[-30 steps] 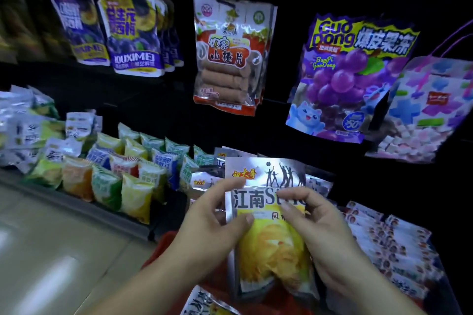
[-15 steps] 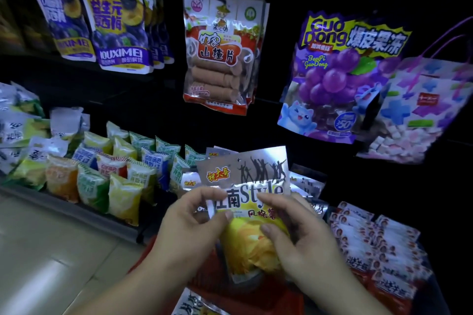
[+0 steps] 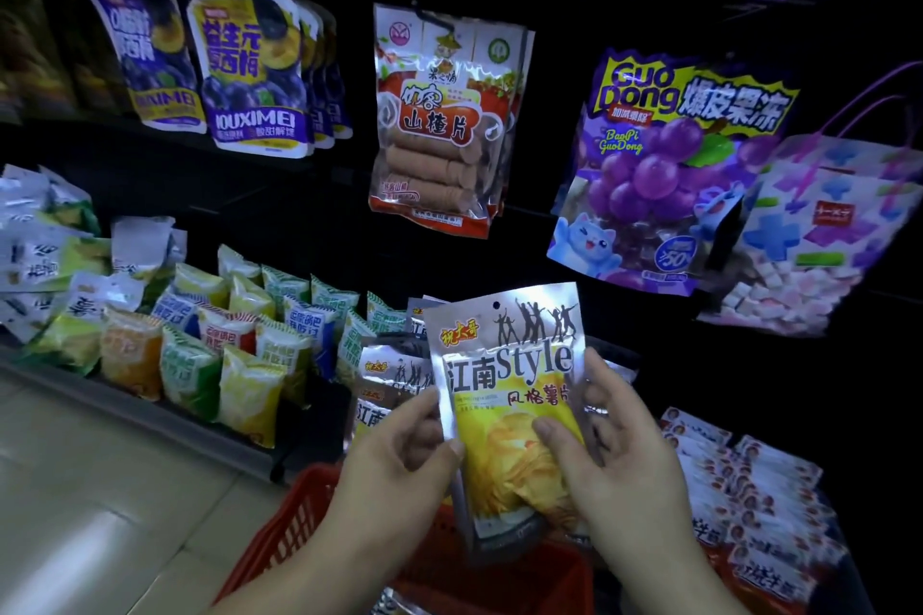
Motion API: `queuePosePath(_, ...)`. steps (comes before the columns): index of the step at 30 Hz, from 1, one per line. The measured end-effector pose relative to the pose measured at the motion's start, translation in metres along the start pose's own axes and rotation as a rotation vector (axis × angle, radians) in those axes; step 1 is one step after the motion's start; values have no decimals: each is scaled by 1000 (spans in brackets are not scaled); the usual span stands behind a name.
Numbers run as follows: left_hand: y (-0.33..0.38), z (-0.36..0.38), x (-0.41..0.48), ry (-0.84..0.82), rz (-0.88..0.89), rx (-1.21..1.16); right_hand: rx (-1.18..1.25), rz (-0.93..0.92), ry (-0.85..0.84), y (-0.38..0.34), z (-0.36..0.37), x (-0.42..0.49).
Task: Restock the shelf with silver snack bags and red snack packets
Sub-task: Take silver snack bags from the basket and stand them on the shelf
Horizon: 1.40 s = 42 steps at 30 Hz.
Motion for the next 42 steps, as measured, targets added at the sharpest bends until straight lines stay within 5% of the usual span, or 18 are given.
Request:
queuePosePath(4,-2,5,-6,-109,-51,-24,-18,17,-18,-3,-1,2)
queuePosePath(10,9,-13,3,60,77,7,-79,63,-275,-8,-2,-1)
queuePosePath(16,15,-12,-7,-204,44,92,11,106,-144,11,-8,6)
queuePosePath(20,13,-20,-4,-90,73,144,86,144,-345,16,-10,5)
queuePosePath(27,14,-27,-6,-260,70,161,52,142,-516,18,-15,3)
queuePosePath(33,14,-31,-7,-181,85,121,-58,210,-469,23,-19,3)
queuePosePath(37,0,-23,-7,-53,93,214,-250,80,-361,15,-13,0)
queuePosePath(42,-2,5,-23,-81,334,282,132,130,-343,-1,8,-8)
Point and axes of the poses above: each hand's wrist, its own x-axis towards the middle knuckle, its own z-axis out of the palm, y = z × x, the point moved 2 cm from there along x, towards the middle knuckle, and after that the axes turned 6 degrees about -z, right-handed, at the moved point
